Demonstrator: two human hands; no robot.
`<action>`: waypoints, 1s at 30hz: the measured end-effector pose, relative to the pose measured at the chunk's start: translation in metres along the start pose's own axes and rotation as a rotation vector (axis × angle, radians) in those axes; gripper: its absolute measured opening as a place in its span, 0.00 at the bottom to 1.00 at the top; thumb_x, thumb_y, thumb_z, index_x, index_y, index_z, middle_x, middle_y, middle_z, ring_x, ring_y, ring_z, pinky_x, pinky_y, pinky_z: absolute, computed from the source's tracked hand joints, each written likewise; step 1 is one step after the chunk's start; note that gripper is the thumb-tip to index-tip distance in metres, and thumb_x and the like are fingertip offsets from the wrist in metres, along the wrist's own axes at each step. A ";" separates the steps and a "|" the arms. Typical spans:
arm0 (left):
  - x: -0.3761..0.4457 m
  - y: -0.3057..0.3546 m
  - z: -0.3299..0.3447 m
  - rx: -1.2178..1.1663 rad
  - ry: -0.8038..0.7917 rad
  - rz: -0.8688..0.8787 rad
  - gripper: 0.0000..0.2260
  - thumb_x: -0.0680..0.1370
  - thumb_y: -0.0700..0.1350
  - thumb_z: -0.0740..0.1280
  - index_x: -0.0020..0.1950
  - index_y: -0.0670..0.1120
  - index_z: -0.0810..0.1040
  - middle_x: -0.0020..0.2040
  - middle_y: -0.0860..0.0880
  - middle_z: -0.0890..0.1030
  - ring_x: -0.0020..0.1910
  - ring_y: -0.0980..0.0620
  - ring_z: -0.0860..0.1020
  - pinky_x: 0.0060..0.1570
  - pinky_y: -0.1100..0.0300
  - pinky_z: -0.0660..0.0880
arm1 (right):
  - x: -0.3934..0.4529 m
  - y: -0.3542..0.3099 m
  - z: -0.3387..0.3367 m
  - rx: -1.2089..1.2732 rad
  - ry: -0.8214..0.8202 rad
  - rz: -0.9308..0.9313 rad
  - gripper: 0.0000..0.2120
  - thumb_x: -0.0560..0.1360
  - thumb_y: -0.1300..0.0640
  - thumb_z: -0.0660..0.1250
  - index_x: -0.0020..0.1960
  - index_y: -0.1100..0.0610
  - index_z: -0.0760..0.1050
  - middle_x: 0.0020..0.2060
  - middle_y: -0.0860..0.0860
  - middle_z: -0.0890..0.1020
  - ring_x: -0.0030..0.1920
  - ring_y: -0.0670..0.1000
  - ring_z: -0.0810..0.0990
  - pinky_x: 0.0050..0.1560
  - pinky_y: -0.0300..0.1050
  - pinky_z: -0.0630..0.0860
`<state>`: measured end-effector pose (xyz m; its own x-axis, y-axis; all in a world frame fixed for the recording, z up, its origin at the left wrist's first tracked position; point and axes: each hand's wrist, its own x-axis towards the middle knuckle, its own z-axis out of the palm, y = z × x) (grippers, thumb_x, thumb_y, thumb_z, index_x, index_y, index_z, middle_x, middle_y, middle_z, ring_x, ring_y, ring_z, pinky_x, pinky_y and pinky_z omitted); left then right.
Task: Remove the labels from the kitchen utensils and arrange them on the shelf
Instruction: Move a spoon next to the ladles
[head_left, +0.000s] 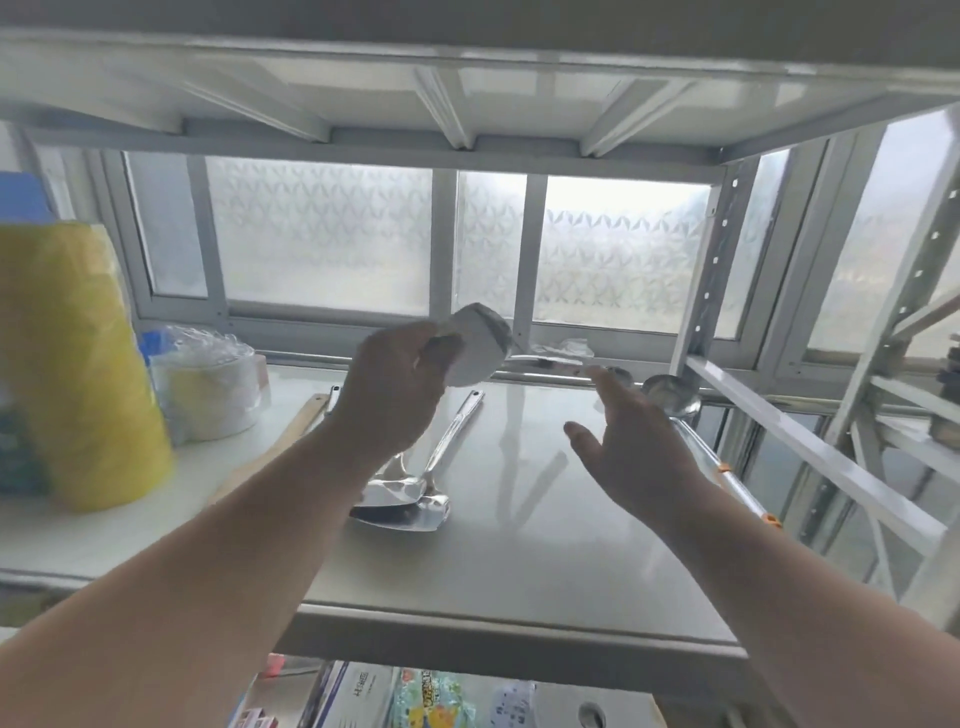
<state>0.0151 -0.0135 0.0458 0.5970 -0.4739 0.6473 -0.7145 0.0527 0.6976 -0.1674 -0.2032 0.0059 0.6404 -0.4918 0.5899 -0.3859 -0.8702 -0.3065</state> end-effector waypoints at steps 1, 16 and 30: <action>0.005 0.003 -0.004 -0.124 0.023 -0.074 0.15 0.79 0.53 0.68 0.45 0.42 0.83 0.42 0.35 0.83 0.46 0.34 0.84 0.49 0.38 0.85 | 0.003 0.007 -0.004 -0.012 0.026 0.005 0.32 0.75 0.52 0.73 0.75 0.53 0.65 0.67 0.54 0.77 0.68 0.59 0.73 0.64 0.53 0.72; 0.036 -0.007 -0.018 -0.810 0.141 -0.640 0.04 0.81 0.40 0.74 0.54 0.41 0.84 0.49 0.42 0.86 0.41 0.45 0.87 0.37 0.55 0.84 | -0.035 0.016 -0.028 0.129 -0.208 0.066 0.09 0.80 0.37 0.60 0.52 0.39 0.75 0.40 0.43 0.83 0.44 0.45 0.81 0.47 0.47 0.76; 0.011 0.018 0.109 -0.589 -0.413 -0.505 0.30 0.79 0.38 0.76 0.79 0.50 0.73 0.66 0.42 0.78 0.62 0.43 0.83 0.60 0.50 0.82 | -0.062 -0.014 -0.009 0.707 -0.244 0.434 0.15 0.86 0.54 0.56 0.44 0.55 0.75 0.29 0.49 0.77 0.25 0.48 0.72 0.28 0.43 0.69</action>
<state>-0.0311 -0.1129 0.0319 0.5296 -0.8374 0.1352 -0.0286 0.1417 0.9895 -0.2079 -0.1602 -0.0200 0.6883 -0.7073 0.1612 -0.1771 -0.3793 -0.9082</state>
